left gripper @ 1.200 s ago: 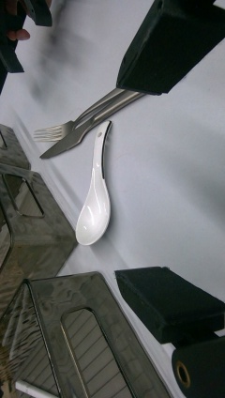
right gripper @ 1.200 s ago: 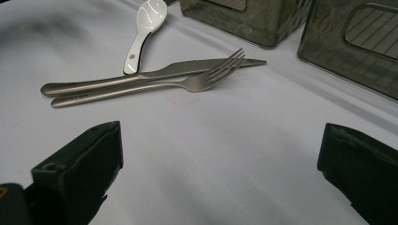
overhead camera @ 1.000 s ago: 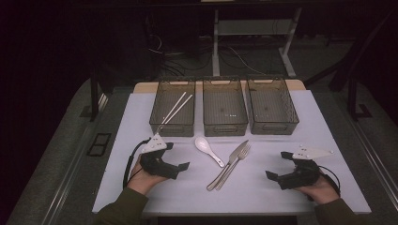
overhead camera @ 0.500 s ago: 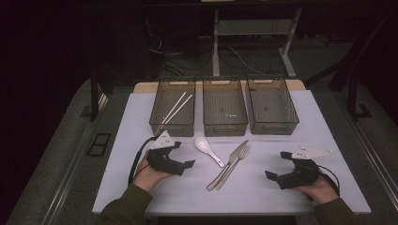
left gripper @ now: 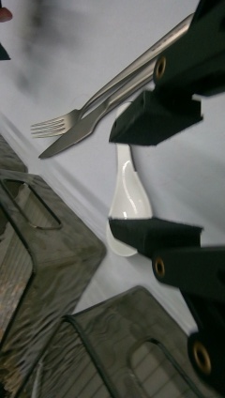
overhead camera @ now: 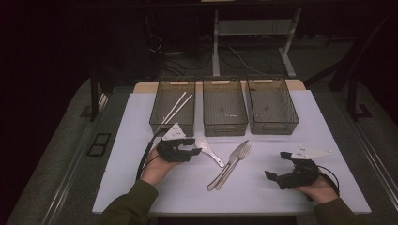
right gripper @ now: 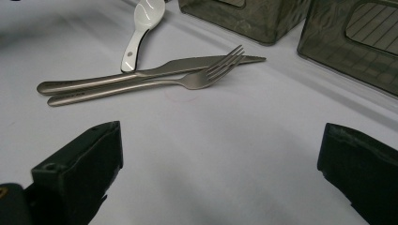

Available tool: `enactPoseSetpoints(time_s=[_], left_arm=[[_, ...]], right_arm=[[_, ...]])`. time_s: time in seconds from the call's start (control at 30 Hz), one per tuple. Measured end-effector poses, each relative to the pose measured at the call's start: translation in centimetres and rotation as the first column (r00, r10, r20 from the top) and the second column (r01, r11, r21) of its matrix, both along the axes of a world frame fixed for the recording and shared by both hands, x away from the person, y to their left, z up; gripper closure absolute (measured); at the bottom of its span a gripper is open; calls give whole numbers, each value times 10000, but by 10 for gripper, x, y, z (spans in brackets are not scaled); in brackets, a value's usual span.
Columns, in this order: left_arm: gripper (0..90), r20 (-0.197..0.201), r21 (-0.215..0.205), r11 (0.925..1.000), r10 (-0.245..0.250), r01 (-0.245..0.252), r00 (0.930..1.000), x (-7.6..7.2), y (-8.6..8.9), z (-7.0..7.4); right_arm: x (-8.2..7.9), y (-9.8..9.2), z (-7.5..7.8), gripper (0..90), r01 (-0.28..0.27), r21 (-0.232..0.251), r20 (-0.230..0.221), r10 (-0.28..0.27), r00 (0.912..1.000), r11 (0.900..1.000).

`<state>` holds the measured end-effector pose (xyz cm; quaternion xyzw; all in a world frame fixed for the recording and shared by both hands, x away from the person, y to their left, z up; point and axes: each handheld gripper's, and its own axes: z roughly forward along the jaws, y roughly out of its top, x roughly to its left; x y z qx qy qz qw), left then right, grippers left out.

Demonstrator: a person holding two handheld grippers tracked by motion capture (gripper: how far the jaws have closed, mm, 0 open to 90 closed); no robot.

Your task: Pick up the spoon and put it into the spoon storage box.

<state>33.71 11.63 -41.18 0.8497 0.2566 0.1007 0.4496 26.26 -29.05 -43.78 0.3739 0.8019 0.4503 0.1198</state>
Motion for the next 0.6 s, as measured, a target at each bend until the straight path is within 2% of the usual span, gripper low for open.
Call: enactPoseSetpoints(time_s=[0.13,0.3,0.37,0.53,0.6], left_arm=[[711,268,211,9996,182,-188,9995,10,-8,2],[846,196,244,9987,445,-450,9988,24,-14,2],[887,115,290,9989,366,-370,9993,28,-18,1],[889,-14,666,9978,44,-43,10000,35,-33,-6],[888,52,977,9952,-38,32,10000,38,-39,-8]], right_arm=[[0,-1,0,5,20,-2,-28,-20,10000,10000],[0,-1,0,5,-18,-13,-10,18,10000,10000],[0,-1,0,5,-6,-3,-30,6,10000,10000],[0,-1,0,5,-12,-5,-21,12,10000,10000],[0,-1,-1,5,-13,-9,-35,13,10000,10000]])
